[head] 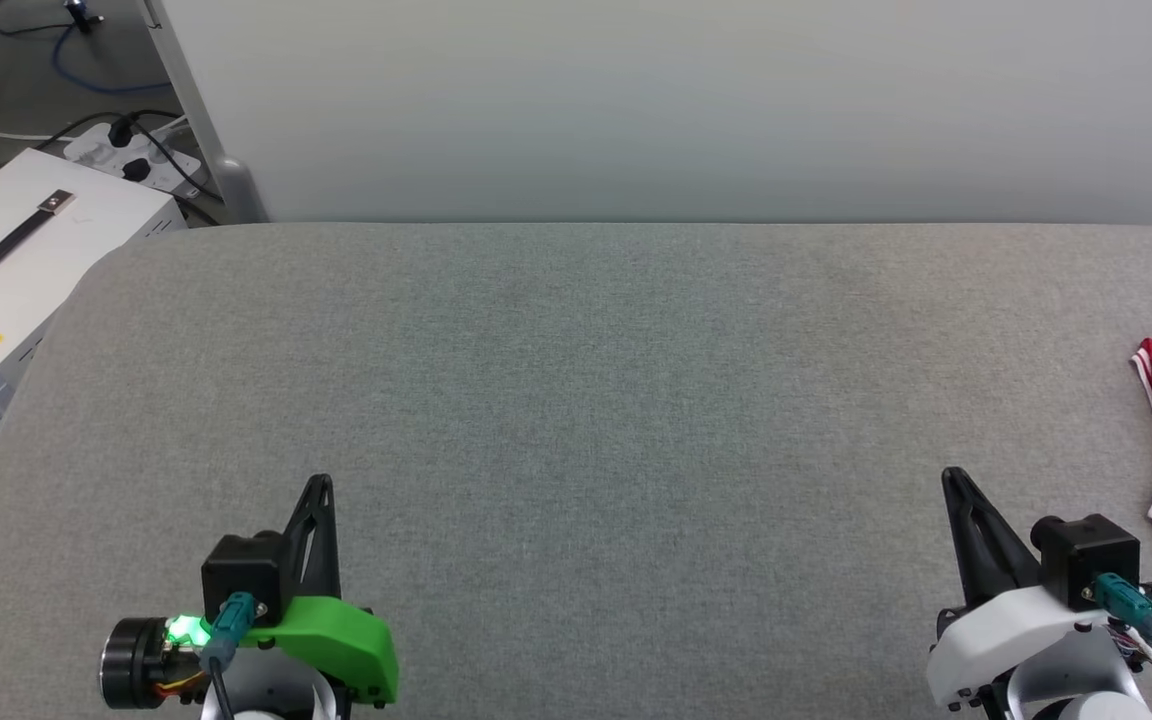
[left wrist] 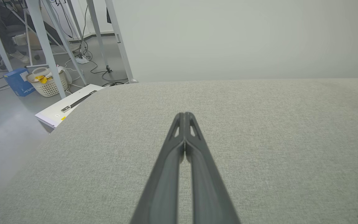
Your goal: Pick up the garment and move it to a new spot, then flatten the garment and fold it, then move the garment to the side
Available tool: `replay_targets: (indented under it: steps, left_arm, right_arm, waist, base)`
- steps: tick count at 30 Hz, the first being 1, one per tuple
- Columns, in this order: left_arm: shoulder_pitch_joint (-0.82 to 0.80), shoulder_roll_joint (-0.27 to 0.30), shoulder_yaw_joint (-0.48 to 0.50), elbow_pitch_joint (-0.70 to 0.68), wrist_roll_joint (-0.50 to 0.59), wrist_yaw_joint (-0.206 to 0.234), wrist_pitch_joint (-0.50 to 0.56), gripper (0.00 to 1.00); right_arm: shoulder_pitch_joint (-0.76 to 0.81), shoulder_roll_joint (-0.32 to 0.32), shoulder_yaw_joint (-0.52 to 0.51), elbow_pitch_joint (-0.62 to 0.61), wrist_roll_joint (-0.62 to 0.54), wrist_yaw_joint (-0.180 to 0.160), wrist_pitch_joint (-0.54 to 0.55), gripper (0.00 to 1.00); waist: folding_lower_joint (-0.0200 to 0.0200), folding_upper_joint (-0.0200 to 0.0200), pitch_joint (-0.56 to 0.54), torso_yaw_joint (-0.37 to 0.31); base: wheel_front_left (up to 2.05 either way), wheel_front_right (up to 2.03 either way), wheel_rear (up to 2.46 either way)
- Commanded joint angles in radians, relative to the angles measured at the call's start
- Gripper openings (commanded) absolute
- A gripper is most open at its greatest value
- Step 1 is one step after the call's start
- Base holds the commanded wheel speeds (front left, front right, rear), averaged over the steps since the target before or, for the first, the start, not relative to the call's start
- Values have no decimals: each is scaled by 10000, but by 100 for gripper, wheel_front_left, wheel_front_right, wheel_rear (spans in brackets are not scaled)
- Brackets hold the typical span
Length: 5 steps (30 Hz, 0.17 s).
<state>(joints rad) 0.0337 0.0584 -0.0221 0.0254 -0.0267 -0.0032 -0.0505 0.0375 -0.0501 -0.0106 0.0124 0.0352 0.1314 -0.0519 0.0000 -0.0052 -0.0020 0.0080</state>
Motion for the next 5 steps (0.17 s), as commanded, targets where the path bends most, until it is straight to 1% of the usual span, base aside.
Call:
replay_targets:
  steps: [1, 5]
  left_arm:
    - [-200, -57, 62, -56, 103, 26, 66, 0]
    - [-225, -61, 91, -92, 133, 27, 146, 0]
  right_arm:
    - [-166, -4, 24, -73, -101, -6, 76, 0]
    - [-204, -3, 39, -82, -146, -6, 156, 0]
  waist:
    - [0, 43, 1, -5]
    - [0, 44, 5, -19]
  base:
    - [0, 0, 0]
    - [0, 0, 0]
